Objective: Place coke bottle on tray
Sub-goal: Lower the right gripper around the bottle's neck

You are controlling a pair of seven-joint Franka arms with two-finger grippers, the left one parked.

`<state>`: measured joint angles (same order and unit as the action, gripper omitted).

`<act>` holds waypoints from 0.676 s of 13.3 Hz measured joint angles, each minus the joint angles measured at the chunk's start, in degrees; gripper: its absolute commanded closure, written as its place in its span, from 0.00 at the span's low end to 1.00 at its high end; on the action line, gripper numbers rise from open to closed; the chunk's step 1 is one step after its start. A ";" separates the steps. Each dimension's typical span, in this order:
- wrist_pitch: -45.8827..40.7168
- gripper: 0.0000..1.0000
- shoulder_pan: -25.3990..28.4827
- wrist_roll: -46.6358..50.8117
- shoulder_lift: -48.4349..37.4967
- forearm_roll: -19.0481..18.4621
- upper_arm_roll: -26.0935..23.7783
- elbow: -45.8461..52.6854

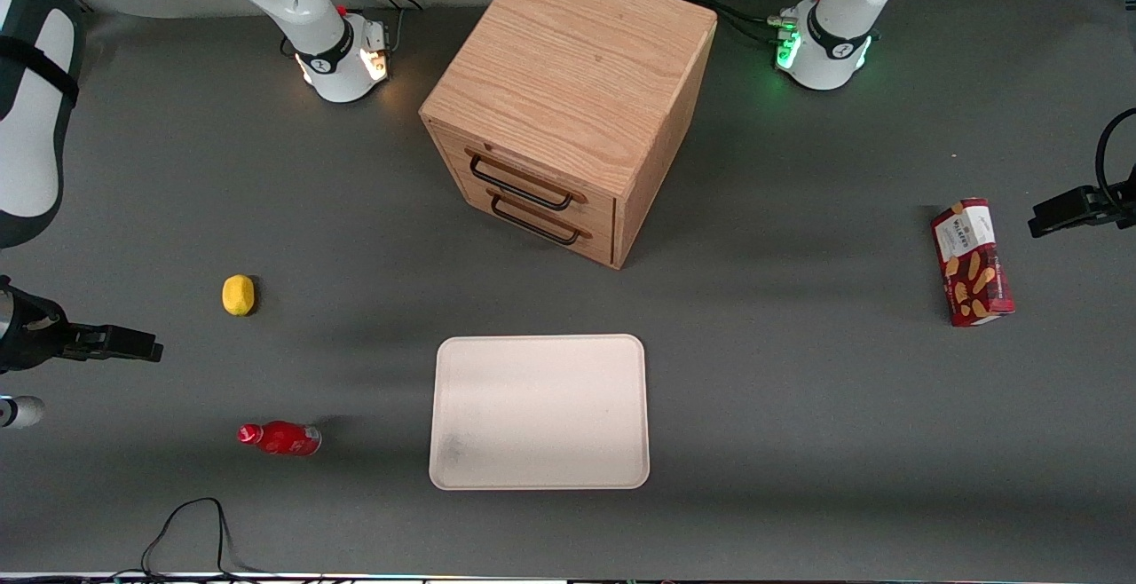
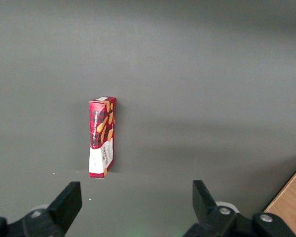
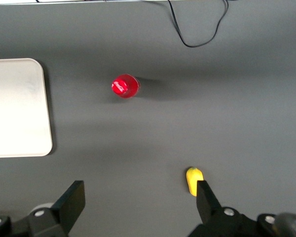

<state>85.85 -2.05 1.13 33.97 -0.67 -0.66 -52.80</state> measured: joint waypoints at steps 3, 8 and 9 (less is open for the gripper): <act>2.93 0.00 0.37 0.99 2.32 0.00 -0.96 0.03; 7.78 0.00 1.35 1.05 7.03 0.00 -1.18 0.17; 9.10 0.00 1.47 1.05 8.07 0.00 -1.21 0.19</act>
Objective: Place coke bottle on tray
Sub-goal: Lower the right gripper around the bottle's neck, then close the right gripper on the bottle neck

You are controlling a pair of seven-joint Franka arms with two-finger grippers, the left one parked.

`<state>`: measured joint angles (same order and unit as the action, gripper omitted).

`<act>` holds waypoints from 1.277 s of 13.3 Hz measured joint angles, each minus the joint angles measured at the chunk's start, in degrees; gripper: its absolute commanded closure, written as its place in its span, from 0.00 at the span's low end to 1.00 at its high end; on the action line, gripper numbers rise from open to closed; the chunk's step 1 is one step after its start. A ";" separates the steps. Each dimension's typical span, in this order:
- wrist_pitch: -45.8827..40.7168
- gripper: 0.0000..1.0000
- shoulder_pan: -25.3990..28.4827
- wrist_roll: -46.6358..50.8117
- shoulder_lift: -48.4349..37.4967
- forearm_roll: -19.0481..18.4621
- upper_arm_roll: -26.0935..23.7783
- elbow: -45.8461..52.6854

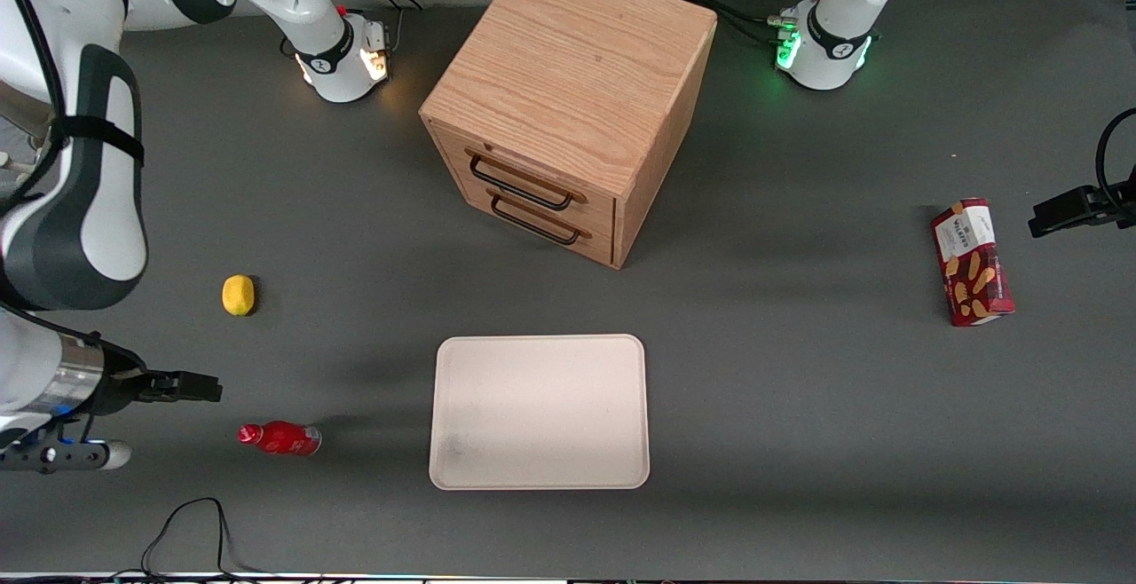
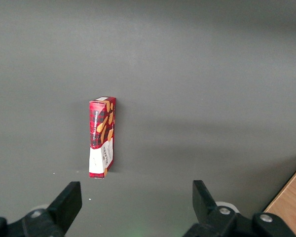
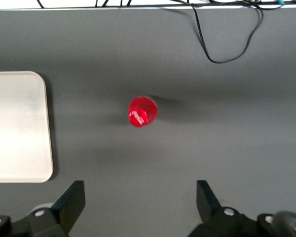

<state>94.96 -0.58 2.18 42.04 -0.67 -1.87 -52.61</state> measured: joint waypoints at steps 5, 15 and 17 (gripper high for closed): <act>7.35 0.01 0.44 -0.02 5.32 -0.97 -0.09 0.09; 12.32 0.10 2.15 -1.49 10.39 -4.51 -0.25 0.17; 11.57 0.18 2.00 -2.58 10.52 -4.59 -0.25 0.17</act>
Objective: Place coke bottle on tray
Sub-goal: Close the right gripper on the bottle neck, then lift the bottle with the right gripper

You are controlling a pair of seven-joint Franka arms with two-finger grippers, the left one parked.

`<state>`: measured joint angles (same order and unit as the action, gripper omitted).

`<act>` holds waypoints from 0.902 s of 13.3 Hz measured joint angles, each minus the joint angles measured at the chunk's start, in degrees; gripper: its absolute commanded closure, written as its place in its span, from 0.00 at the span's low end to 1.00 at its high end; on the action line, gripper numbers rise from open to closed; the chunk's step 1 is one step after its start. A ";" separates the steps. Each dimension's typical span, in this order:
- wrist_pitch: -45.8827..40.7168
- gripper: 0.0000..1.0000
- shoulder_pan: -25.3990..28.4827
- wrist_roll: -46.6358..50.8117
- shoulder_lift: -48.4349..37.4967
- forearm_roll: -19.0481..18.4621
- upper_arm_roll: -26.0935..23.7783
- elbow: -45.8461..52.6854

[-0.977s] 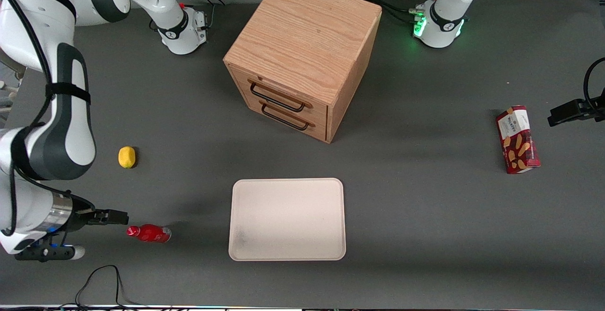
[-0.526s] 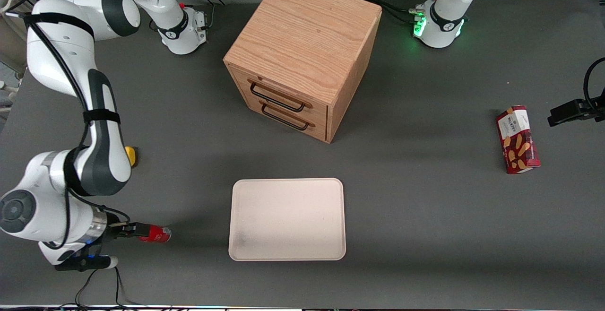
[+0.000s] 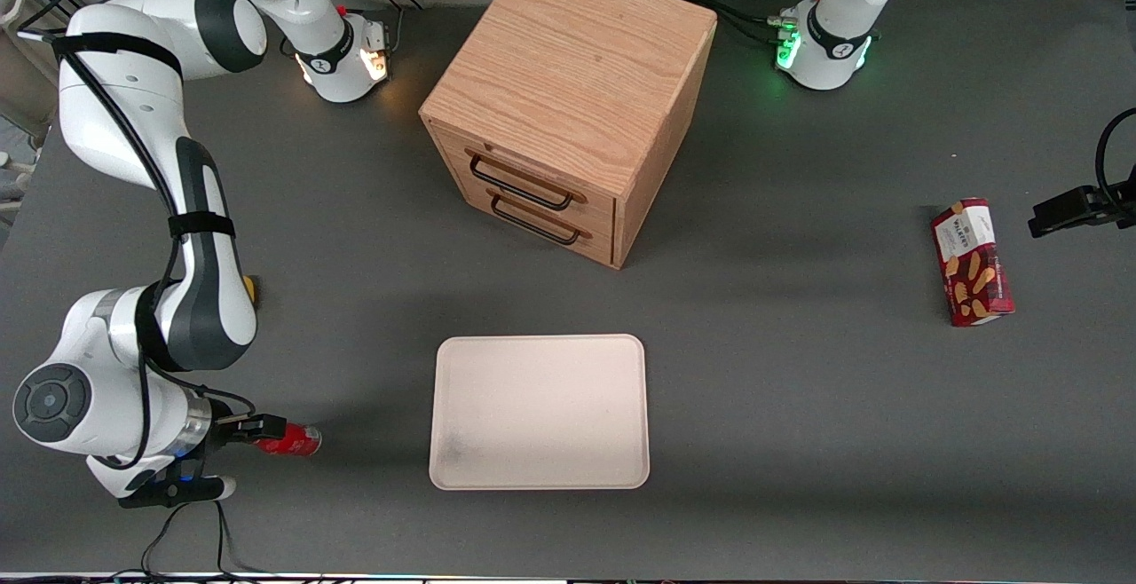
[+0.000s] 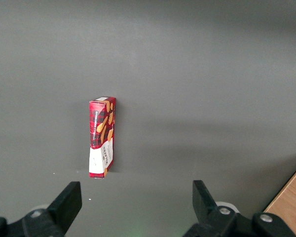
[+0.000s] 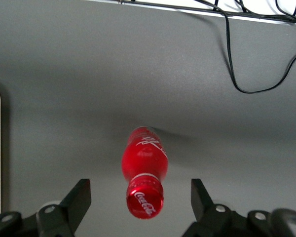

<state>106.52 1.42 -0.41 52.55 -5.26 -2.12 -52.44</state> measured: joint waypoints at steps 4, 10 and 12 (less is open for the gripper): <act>-1.22 1.00 -0.11 -0.30 0.10 0.00 0.00 0.00; -2.18 1.00 -0.13 -0.31 0.10 0.02 -0.07 0.09; -2.35 1.00 -0.14 -0.31 0.10 0.01 -0.07 0.13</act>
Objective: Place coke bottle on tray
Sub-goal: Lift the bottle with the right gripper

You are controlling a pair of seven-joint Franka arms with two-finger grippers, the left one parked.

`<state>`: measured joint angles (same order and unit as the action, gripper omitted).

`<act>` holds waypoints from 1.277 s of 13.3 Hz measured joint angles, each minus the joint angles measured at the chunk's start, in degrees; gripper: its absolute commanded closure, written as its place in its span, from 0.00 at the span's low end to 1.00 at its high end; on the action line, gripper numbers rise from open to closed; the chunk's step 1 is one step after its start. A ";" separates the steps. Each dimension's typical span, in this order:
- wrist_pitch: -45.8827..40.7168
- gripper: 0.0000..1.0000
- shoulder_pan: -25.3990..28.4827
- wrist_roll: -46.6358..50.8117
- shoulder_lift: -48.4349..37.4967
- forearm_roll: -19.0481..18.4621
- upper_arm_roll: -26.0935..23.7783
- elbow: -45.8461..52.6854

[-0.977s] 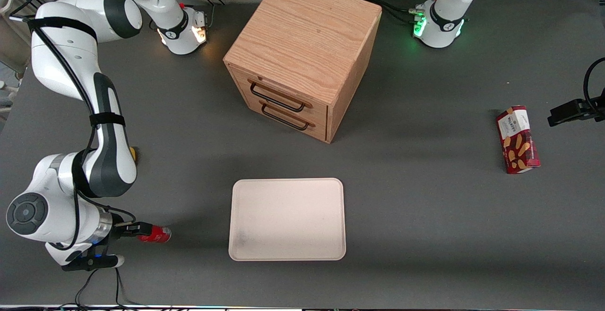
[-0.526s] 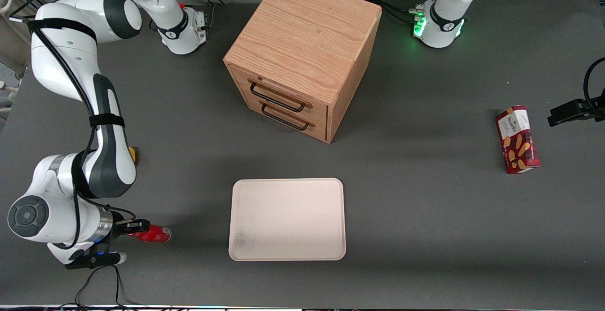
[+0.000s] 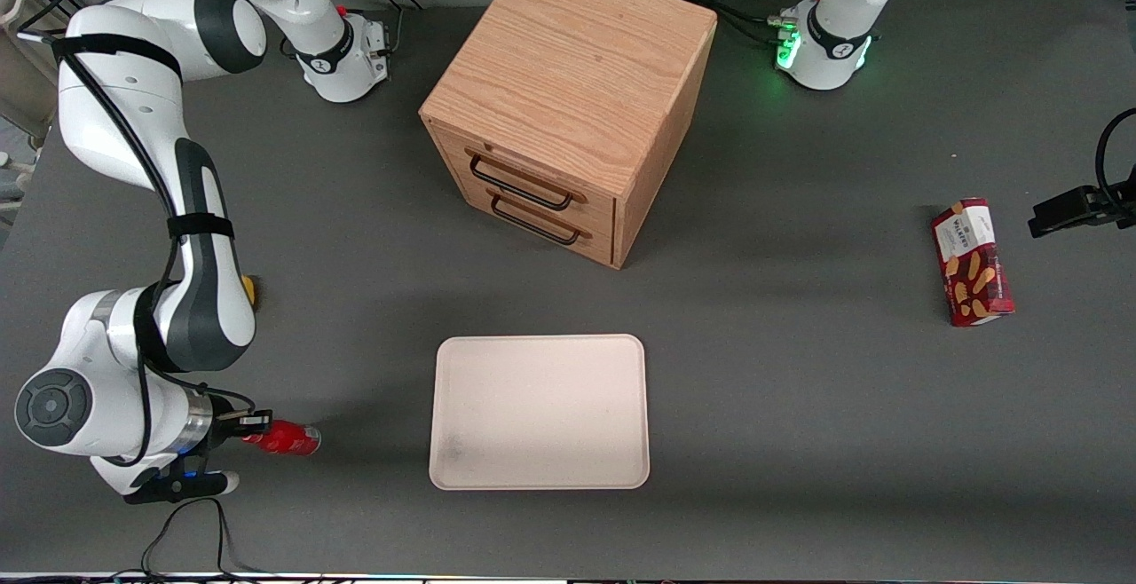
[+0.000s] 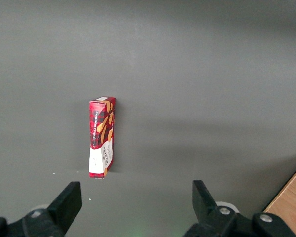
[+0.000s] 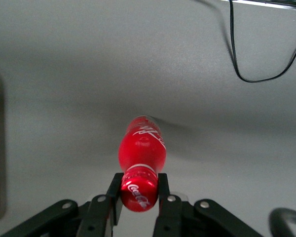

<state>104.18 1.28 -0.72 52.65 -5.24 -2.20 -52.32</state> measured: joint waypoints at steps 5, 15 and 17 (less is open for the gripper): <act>-6.50 1.00 -0.22 0.00 -0.34 -0.04 0.38 1.35; -33.98 1.00 -1.19 0.00 -21.84 -0.20 0.45 3.46; -36.35 1.00 -1.42 0.00 -24.70 -0.20 0.46 3.29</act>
<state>67.83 -0.14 -0.72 27.95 -5.44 -1.74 -49.02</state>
